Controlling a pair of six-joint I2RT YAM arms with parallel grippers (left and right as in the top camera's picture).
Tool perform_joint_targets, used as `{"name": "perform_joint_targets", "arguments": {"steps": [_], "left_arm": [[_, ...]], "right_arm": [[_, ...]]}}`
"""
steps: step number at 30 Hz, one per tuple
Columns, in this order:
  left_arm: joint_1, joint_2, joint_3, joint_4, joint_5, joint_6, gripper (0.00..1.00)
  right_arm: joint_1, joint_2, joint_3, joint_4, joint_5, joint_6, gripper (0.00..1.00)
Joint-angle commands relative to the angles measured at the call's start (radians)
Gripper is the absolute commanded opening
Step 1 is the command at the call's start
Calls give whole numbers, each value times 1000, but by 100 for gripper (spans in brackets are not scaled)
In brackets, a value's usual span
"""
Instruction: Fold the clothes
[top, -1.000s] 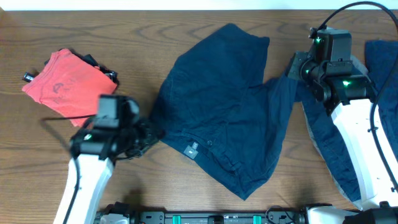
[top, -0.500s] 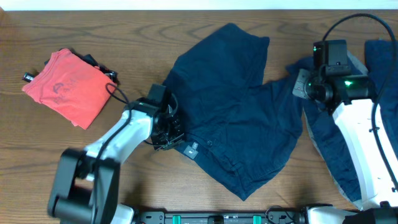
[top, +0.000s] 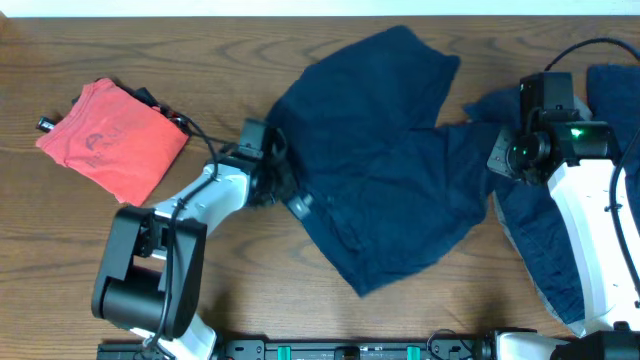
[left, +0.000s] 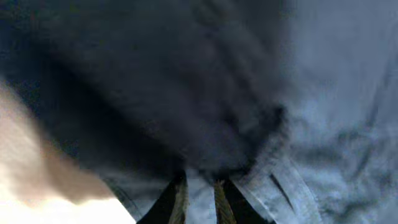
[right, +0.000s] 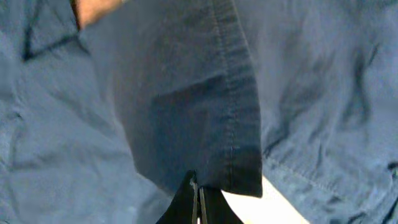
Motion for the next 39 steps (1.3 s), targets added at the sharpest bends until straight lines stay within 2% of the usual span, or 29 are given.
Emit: {"name": "perform_joint_targets", "arguments": {"steps": [1, 7, 9, 11, 12, 14, 15, 16, 19, 22, 26, 31, 35, 39], "left_arm": [[89, 61, -18, 89, -177, 32, 19], [161, 61, 38, 161, -102, 76, 19], [173, 58, 65, 129, -26, 131, 19], [183, 41, 102, 19, 68, 153, 19], [185, 26, 120, -55, 119, 161, 27], [185, -11, 150, -220, 202, 169, 51], [184, -32, 157, -299, 239, 172, 59], [180, -59, 158, -389, 285, 171, 63], [152, -126, 155, -628, 367, 169, 69], [87, -177, 129, -739, 363, 147, 74], [-38, -209, 71, -714, 351, 26, 80], [-218, -210, -67, -503, 331, -225, 85], [-328, -210, -175, -347, 310, -410, 85], [-391, -210, -215, -297, 212, -510, 85]], "right_arm": [[-6, -15, 12, -46, -42, 64, 1], [18, -15, 11, -84, -87, 124, 1], [23, -15, 11, -84, -87, 138, 1], [23, -15, 11, -83, -87, 138, 1], [23, -15, 11, -83, -87, 138, 1], [22, -15, 11, -82, -86, 137, 2], [22, -15, 11, -80, -86, 137, 3], [22, -15, 11, -80, -86, 137, 4], [22, -15, 11, -80, -86, 137, 5], [22, -15, 11, -78, -87, 137, 6], [22, -15, 11, -77, -87, 137, 6], [22, -15, 11, -88, -87, 137, 6], [22, -15, 11, -96, -86, 133, 6], [22, -15, 11, -94, -86, 130, 7]]}}
